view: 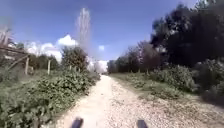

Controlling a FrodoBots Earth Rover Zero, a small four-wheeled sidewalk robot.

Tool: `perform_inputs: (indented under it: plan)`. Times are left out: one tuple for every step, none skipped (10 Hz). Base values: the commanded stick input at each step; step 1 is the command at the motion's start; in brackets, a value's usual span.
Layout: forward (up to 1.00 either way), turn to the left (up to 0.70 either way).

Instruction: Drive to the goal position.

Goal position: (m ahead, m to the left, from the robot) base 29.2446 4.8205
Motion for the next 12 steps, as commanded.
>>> perform_inputs:
  plan:
    - [0.70,0.00]
    - [0.70,0.00]
    - [0.70,0.00]
    - [0.70,0.00]
    - [0.70,0.00]
    - [0.70,0.00]
    - [0.70,0.00]
    - [0.70,0.00]
    - [0.70,0.00]
    - [0.70,0.00]
    - [0.70,0.00]
    - [0.70,0.00]
